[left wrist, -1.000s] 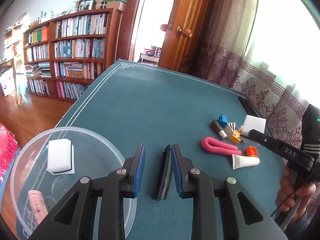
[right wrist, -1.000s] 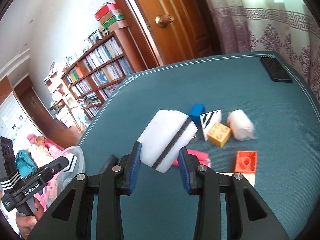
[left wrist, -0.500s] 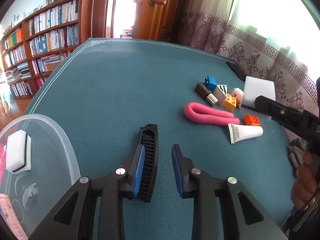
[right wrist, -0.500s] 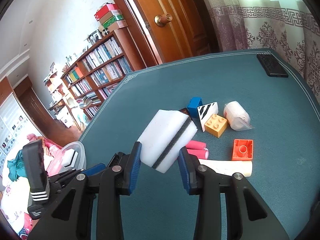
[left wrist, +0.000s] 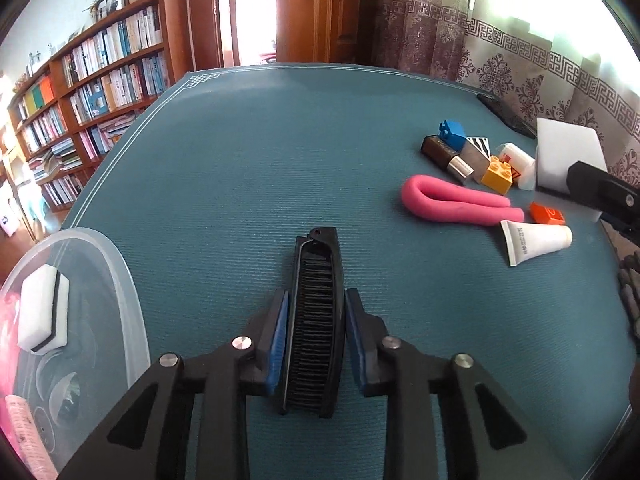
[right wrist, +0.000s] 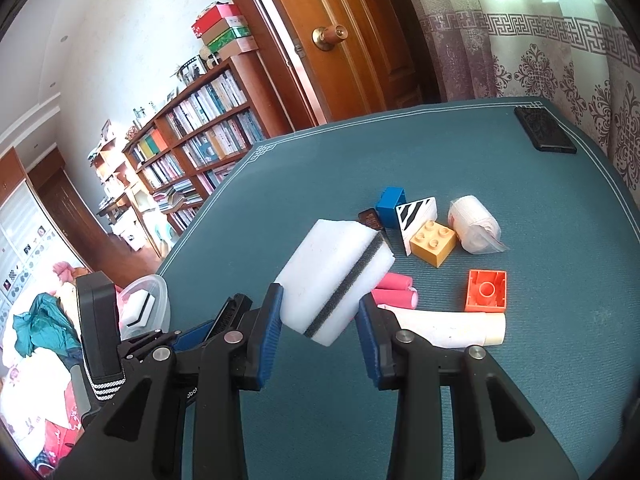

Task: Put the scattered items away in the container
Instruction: 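Carry brush and sponge over the bowl and release both into it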

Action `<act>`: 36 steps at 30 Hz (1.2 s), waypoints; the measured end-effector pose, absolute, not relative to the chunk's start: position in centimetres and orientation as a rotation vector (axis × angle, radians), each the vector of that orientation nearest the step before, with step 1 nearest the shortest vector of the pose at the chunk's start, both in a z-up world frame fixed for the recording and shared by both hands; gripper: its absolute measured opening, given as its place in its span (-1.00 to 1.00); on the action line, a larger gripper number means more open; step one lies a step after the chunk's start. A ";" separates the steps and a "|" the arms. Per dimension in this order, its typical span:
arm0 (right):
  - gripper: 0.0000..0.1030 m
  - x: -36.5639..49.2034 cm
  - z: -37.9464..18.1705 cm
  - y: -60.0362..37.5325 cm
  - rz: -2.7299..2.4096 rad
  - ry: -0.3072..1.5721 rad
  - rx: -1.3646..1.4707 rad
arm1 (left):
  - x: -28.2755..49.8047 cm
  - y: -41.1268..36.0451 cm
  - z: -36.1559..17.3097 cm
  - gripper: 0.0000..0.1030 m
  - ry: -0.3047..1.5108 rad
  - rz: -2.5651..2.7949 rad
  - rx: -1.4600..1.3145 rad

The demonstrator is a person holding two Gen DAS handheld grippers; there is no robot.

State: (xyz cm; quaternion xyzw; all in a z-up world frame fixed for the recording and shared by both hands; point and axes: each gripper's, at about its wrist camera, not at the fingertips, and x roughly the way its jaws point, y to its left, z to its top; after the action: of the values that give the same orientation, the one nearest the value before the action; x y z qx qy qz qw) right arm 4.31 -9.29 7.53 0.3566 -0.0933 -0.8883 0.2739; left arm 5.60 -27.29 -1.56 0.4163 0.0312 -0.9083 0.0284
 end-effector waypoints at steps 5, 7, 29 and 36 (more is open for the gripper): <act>-0.25 4.6 7.9 -10.2 -2.370 -0.235 0.952 | 6.3 -27.9 -0.3 -0.42 0.149 -2.825 1.218; -0.25 4.6 8.0 -10.8 -2.349 -0.231 0.952 | 6.9 -28.3 0.8 -0.42 0.162 -2.840 1.176; -0.21 9.6 6.9 -27.5 -1.918 0.012 0.964 | 15.9 -39.8 3.4 -0.39 0.270 -2.560 1.000; -0.08 10.1 6.1 -29.9 -1.857 0.049 0.989 | 17.4 -41.0 4.0 0.26 0.266 -2.531 0.928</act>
State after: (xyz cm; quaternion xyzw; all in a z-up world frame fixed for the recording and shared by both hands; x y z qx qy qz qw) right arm 10.07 -29.91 6.07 0.4082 0.0204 -0.7664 0.4957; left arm 17.44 -41.05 4.01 0.3346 0.0959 -0.9126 0.2147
